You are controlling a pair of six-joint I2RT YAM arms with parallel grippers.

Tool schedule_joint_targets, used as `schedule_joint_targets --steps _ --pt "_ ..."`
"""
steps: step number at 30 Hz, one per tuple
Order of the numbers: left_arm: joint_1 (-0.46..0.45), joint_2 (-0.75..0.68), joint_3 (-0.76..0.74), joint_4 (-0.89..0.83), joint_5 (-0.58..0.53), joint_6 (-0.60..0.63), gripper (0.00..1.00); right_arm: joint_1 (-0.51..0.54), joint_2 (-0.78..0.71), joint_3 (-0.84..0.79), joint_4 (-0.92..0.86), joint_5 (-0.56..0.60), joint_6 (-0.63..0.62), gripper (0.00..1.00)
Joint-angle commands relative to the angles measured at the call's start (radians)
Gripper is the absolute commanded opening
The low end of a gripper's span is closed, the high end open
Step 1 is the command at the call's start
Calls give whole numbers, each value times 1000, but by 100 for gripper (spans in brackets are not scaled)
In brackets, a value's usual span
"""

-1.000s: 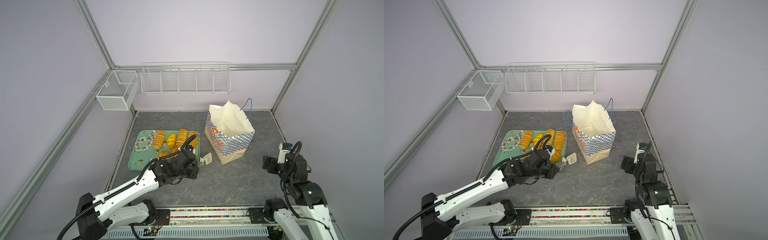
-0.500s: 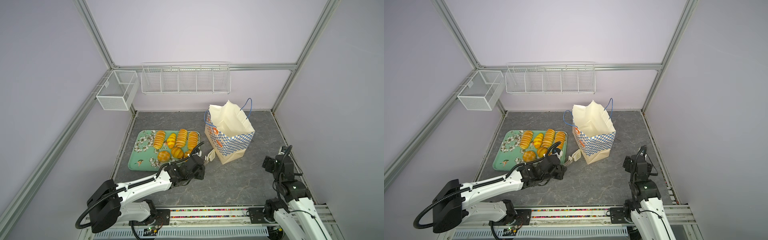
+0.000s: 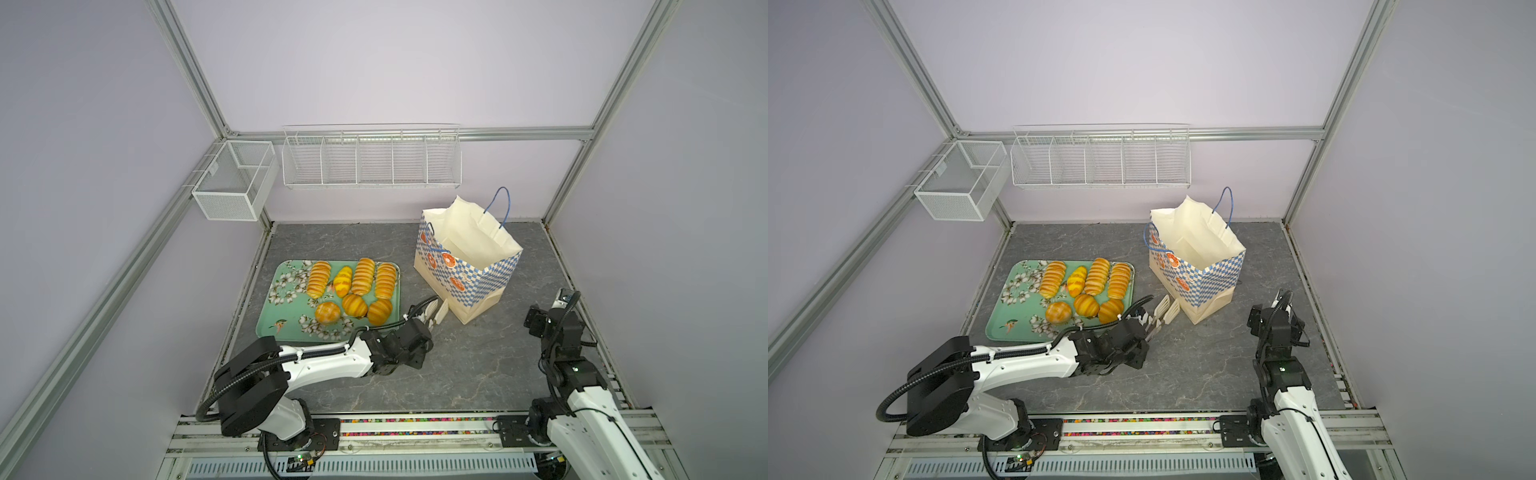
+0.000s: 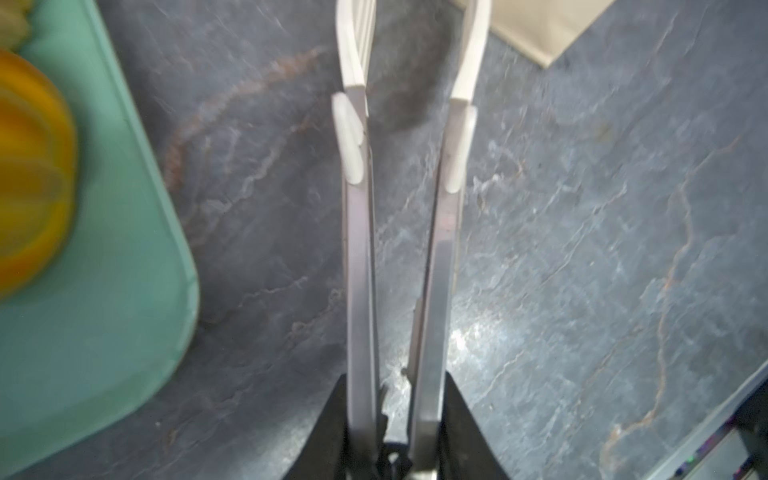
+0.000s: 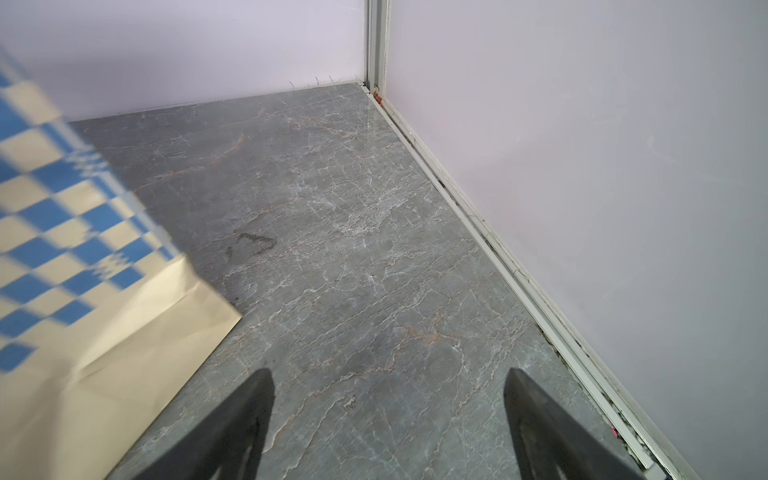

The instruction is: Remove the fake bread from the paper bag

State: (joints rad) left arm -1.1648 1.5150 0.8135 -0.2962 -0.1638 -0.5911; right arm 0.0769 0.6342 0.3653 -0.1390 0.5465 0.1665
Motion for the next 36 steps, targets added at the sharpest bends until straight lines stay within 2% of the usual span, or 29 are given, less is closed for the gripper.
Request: schedule_joint_targets --steps 1,4,7,17,20,22,25,27,31,35,36 --pt "-7 10 5 -40 25 12 32 -11 7 -10 76 -33 -29 89" --pt "-11 11 3 -51 23 11 35 -20 0 -18 97 -51 -32 89" --pt "-14 -6 0 -57 22 11 42 -30 4 -23 111 -53 -32 89" --pt "-15 -96 -13 -116 -21 17 47 -67 32 -22 149 -80 -23 89" --pt "-16 -157 10 -183 -69 34 47 -78 41 -27 183 -89 -22 89" --pt "-15 -201 49 -262 -140 27 47 -88 51 -34 220 -97 -14 89" --pt "4 -263 103 -339 -244 101 50 -104 82 -37 262 -116 4 89" --pt "59 -295 135 -371 -257 153 51 -110 108 -38 290 -119 7 89" --pt "233 -373 180 -397 -239 239 53 -124 165 -38 348 -156 1 89" --pt "443 -454 206 -313 -143 335 58 -135 243 -64 463 -206 -1 89" --pt "494 -467 214 -294 -121 346 62 -135 265 -70 493 -215 0 89"
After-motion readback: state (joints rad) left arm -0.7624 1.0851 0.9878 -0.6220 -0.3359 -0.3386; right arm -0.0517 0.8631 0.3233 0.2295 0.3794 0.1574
